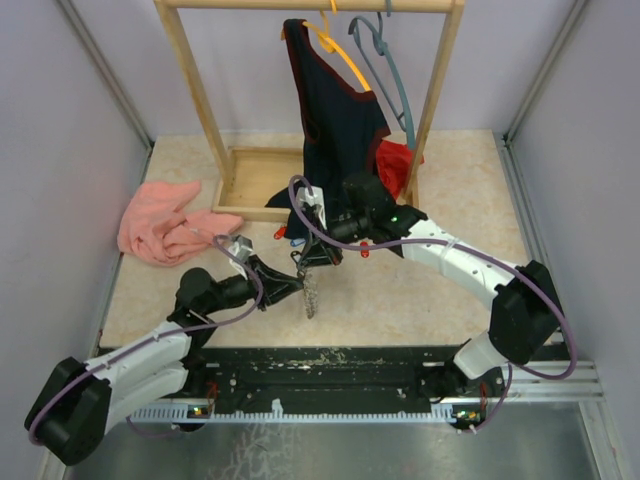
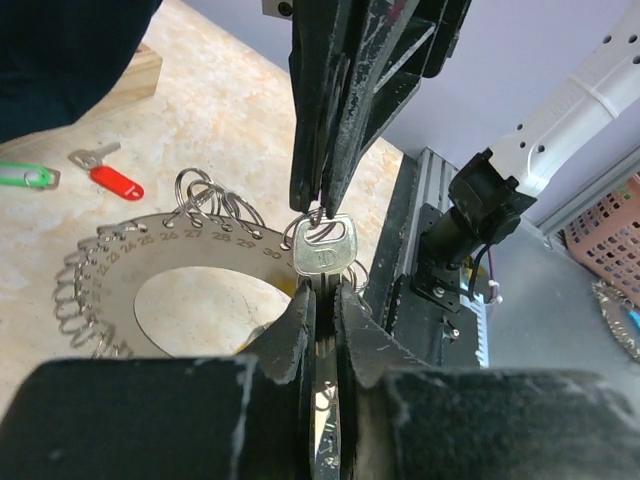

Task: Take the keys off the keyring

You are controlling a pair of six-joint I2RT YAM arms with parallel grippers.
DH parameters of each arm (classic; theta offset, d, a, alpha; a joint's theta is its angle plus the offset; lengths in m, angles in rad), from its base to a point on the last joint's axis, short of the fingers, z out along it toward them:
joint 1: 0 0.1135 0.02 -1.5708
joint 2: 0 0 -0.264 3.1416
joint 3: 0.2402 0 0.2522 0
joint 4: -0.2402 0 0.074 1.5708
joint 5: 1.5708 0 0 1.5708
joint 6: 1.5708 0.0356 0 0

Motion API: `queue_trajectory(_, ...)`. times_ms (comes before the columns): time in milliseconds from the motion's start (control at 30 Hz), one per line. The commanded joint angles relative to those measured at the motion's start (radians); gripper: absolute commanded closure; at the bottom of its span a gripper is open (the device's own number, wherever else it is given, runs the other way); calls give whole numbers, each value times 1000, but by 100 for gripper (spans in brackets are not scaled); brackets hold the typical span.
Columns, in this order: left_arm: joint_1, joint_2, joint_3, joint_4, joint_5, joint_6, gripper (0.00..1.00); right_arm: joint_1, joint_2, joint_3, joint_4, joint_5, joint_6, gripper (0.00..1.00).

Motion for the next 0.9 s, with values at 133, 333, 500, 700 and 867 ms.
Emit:
queue_trajectory(133, 5, -1, 60, -194, 28, -97, 100, -13, -26, -12, 38, 52, -151, 100)
queue_trajectory(333, 11, 23, 87, -258, 51, -161, 100, -11, -25, -50, 51, 50, -237, 100)
queue_trajectory(500, 19, 33, 92, -262, 74, -206, 100, -8, -23, -69, 52, 44, -288, 100)
queue_trajectory(700, 23, 44, 89, -239, 109, -252, 100, -8, -17, -77, 54, 37, -309, 100)
queue_trajectory(867, 27, 79, 86, -209, 141, -280, 100, -8, -7, -75, 48, 39, -314, 100)
